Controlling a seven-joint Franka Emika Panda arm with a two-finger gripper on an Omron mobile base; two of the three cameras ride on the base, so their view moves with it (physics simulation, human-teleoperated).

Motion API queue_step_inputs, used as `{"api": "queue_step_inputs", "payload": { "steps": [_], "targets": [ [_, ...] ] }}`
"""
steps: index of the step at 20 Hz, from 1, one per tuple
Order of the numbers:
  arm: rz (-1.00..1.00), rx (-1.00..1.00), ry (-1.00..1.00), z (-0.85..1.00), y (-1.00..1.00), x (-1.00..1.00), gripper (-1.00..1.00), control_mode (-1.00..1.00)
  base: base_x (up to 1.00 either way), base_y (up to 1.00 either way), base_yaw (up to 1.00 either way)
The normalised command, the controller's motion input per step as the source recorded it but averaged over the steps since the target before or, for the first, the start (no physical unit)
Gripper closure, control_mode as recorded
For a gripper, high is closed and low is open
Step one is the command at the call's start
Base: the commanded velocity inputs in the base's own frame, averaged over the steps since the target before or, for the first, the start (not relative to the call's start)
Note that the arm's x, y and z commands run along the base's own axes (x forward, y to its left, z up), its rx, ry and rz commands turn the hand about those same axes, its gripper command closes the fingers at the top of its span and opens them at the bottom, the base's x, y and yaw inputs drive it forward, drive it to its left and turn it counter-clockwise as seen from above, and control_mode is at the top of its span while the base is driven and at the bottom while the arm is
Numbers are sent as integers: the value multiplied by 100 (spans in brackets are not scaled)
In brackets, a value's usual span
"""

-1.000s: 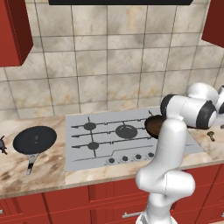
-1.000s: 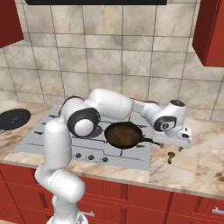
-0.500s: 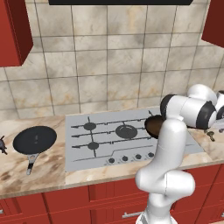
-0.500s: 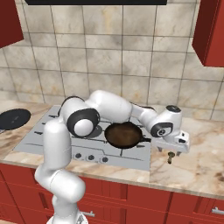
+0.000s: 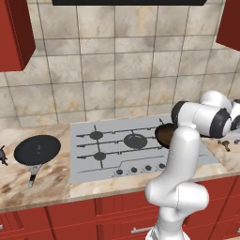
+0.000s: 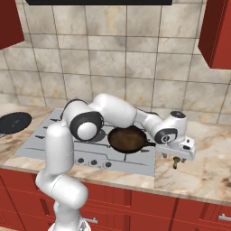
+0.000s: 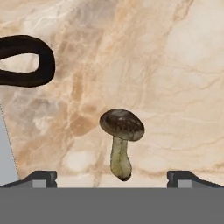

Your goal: Place both pans onto different burners. Then place the mushroom and the fish on different pans.

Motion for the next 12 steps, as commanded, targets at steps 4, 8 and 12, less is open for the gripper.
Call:
{"api": "queue_step_inputs", "payload": {
  "steps": [4,8,12],
  "targets": [
    [-2,0,0,-13,-2,0,-100,-100,0,0,0],
    [-2,0,0,-15,-2,0,-100,-100,0,0,0],
    [-2,0,0,-15,-2,0,-100,-100,0,0,0]
  ]
}}
